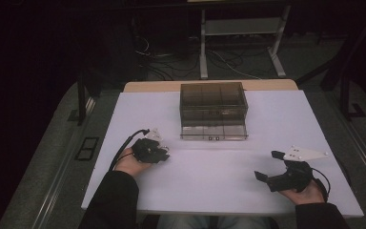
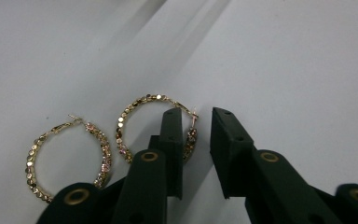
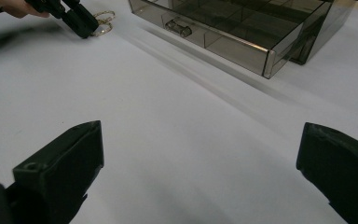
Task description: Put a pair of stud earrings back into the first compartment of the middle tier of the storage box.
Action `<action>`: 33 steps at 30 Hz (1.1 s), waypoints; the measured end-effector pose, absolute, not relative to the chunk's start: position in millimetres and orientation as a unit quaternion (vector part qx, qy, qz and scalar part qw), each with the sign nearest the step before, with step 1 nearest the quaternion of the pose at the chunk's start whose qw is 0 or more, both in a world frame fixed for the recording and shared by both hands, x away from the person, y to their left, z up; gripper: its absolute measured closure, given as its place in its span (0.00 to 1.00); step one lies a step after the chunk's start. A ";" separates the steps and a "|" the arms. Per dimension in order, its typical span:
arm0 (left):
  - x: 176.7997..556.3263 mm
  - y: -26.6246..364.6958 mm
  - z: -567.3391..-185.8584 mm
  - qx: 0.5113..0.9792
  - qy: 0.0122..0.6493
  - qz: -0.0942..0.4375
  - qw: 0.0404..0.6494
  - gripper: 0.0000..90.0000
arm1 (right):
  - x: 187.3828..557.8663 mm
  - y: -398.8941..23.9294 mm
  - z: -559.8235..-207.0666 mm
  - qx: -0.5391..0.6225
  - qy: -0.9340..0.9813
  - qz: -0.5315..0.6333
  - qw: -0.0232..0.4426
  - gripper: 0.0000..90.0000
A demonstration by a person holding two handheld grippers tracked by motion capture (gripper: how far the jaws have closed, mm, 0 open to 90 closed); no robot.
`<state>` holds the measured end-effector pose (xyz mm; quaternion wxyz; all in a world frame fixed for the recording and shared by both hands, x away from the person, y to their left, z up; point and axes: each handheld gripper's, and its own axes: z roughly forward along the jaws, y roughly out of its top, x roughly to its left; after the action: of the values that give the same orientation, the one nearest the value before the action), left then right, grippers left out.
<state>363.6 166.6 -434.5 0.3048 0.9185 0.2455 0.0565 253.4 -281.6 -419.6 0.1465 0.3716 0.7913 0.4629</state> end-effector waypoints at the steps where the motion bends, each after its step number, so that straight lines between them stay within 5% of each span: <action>1: 364.1 166.9 -434.7 0.918 0.247 0.055 0.306 0.85 | 253.5 -281.7 -419.6 0.371 0.791 0.463 0.147 0.00; 9: 366.0 165.3 -436.1 0.915 0.249 0.039 0.314 0.94 | 253.5 -281.4 -419.6 0.371 0.792 0.463 0.147 0.00; 33: 359.7 162.2 -426.7 0.899 0.271 0.018 0.343 0.95 | 253.3 -282.7 -419.3 0.372 0.791 0.462 0.149 0.00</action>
<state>359.7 162.2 -426.7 0.3430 0.8991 0.2714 0.0183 253.3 -282.7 -419.3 0.1493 0.3719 0.7910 0.4624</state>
